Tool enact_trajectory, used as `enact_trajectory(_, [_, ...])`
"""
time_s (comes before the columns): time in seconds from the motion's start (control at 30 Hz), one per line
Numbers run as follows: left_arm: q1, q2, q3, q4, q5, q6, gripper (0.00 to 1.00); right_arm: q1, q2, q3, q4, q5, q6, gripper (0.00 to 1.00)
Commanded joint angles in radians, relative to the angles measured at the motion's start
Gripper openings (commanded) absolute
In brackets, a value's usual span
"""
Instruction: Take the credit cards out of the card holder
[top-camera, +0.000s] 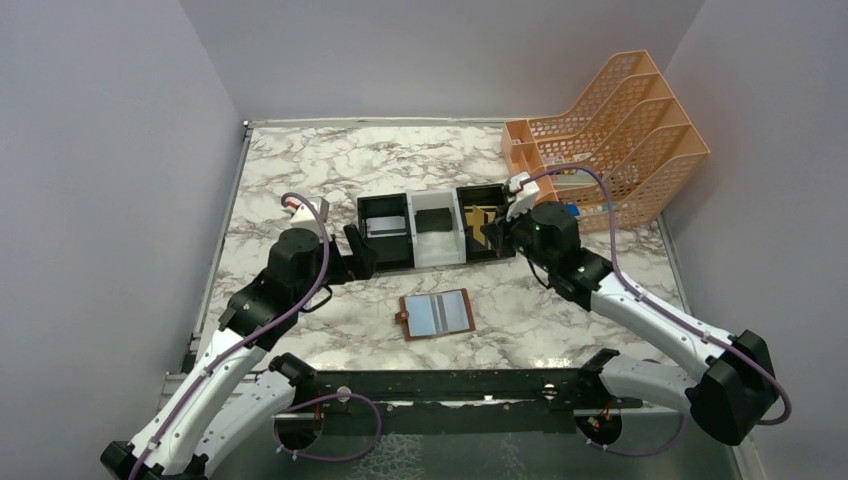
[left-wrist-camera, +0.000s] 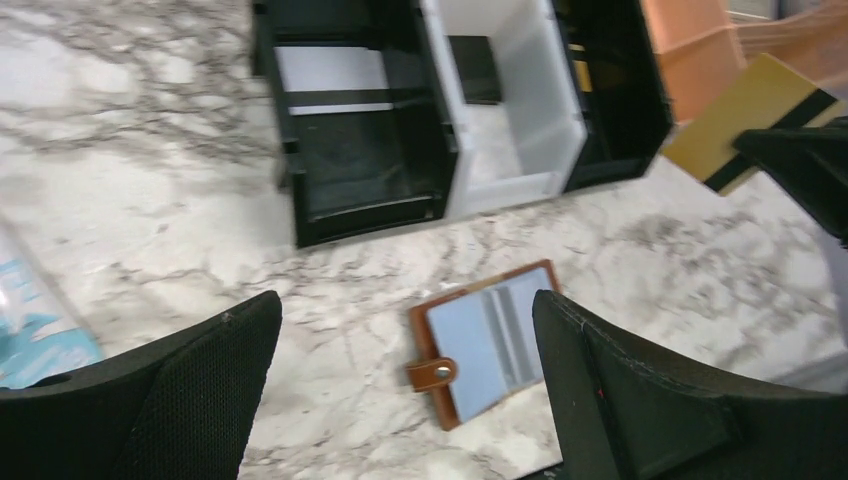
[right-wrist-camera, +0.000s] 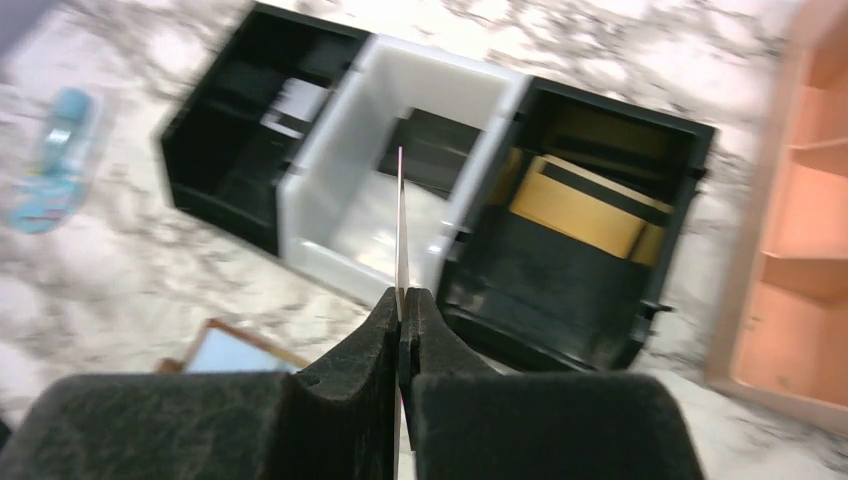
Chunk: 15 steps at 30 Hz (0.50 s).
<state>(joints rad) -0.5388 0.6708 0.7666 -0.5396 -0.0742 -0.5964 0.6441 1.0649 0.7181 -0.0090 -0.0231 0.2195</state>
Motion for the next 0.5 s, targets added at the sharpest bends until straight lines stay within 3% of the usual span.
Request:
enact_trajectory(0.0, [-0.001,-0.025,-0.007,-0.115,-0.237,0.066,0.99,0.001,0.066,0.049,-0.057,0.229,-0.190,0.01])
enact_trajectory(0.17, [-0.002,-0.038,-0.053,-0.095,-0.277,0.077,0.99,0.001,0.135,0.021,0.080,0.221,-0.461,0.02])
enact_trajectory(0.47, [-0.001,-0.044,-0.055,-0.091,-0.332,0.104,0.99,0.001,0.450,0.179,0.034,0.342,-0.713,0.01])
